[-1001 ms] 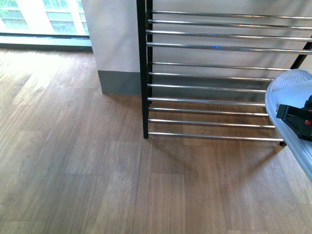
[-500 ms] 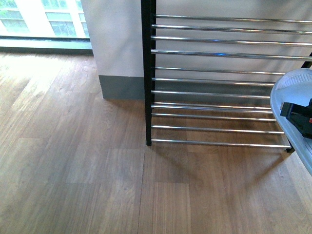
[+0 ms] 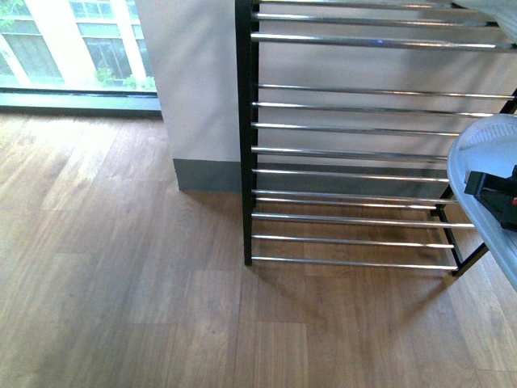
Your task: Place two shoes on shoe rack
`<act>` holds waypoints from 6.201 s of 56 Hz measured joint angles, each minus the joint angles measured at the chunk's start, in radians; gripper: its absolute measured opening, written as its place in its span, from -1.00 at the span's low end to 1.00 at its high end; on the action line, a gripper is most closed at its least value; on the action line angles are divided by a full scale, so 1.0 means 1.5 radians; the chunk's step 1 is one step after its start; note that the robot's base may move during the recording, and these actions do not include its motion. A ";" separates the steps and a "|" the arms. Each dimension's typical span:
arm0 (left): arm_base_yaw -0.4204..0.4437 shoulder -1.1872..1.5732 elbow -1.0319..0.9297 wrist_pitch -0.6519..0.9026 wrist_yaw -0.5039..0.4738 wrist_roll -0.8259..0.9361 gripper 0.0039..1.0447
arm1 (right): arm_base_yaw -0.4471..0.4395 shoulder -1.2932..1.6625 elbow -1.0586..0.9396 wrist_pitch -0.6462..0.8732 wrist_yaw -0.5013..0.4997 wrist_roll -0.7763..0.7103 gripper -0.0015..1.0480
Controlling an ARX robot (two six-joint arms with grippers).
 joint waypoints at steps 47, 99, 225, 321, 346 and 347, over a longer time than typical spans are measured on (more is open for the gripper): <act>0.000 0.000 0.002 0.000 0.000 0.000 -0.97 | 0.041 -0.055 0.131 -0.069 -0.143 -0.023 -0.97; 0.000 0.000 0.002 0.000 0.000 0.000 -0.97 | 0.017 -0.017 0.069 -0.076 -0.158 -0.111 -0.97; 0.000 0.000 0.002 0.000 0.000 0.000 -0.97 | 0.053 0.390 0.848 -0.389 -0.047 -0.002 -0.58; 0.000 0.000 0.002 0.000 0.000 0.000 -0.97 | 0.034 -0.409 -0.173 0.170 -0.006 -0.173 -0.90; 0.000 0.000 0.002 0.000 0.000 0.000 -0.97 | 0.034 -0.572 -0.262 0.092 -0.005 -0.177 -0.97; 0.000 0.000 0.002 0.000 0.000 0.000 -0.97 | 0.034 -0.577 -0.263 0.089 -0.005 -0.177 -0.97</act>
